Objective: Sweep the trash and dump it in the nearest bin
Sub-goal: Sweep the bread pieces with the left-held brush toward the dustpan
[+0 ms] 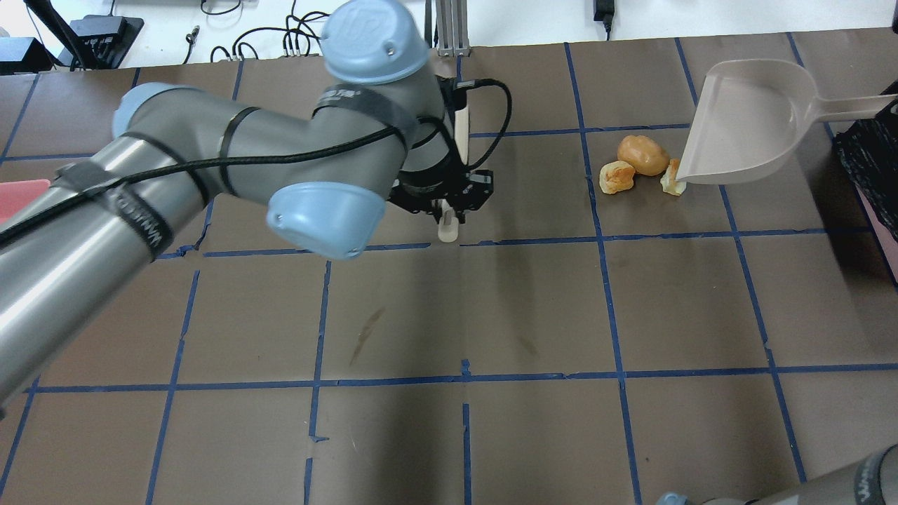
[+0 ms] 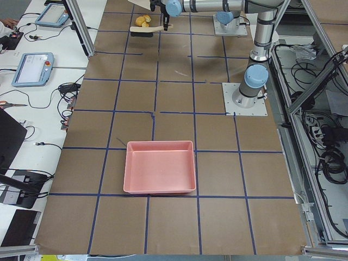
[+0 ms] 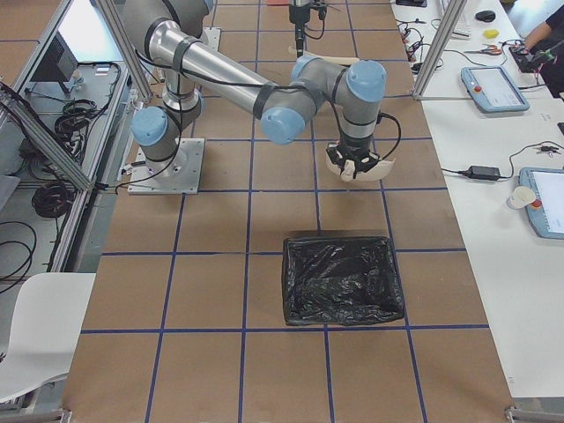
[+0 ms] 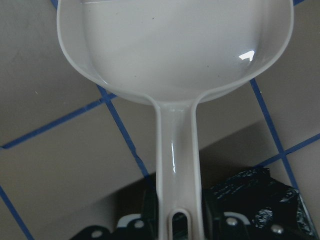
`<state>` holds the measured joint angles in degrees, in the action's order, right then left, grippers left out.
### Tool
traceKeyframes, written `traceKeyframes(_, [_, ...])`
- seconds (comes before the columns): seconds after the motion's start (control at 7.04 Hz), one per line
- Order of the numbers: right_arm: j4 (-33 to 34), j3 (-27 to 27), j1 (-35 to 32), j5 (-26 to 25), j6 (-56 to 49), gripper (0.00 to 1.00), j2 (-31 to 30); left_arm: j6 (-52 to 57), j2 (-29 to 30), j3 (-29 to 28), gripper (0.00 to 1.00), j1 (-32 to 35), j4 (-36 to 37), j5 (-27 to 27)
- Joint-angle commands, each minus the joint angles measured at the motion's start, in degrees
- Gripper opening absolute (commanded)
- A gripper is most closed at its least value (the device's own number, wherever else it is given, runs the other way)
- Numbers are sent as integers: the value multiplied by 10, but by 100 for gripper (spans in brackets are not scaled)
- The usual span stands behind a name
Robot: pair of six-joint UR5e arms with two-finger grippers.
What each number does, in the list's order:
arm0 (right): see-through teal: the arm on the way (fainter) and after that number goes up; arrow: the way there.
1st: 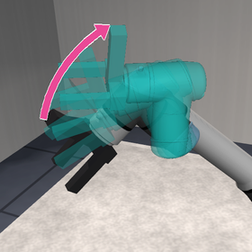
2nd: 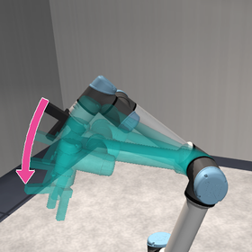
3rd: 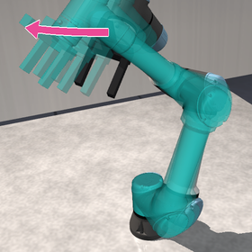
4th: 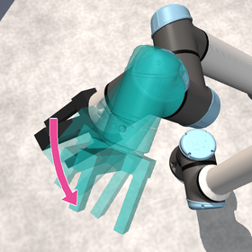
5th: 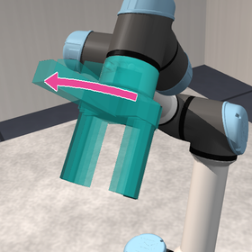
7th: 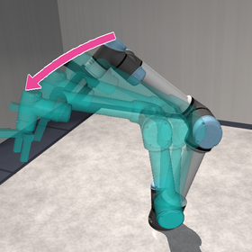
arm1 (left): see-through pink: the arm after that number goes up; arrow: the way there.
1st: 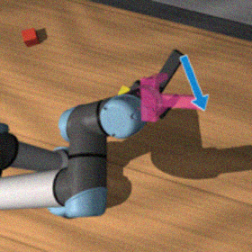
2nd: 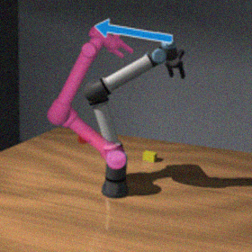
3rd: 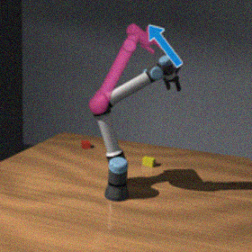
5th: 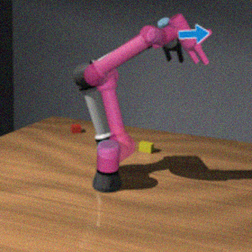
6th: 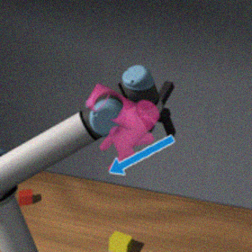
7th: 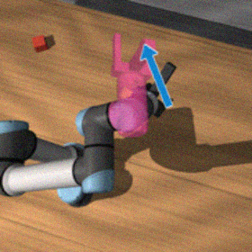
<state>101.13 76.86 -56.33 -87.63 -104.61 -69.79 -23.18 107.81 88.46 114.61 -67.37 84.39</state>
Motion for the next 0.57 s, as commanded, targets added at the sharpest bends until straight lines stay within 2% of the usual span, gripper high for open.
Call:
traceKeyframes(0.0, [6, -50, 27, 37, -93, 0, 74, -58, 101, -112, 2, 40, 5, 3])
traceKeyframes(0.14, [6, -56, 27, 59, -130, 0, 110, -81, 146, -156, 2, 65, 5, 18])
traceKeyframes(0.43, [5, -57, 27, 55, -234, 0, 138, -119, 186, -173, 2, 88, 31, 19])
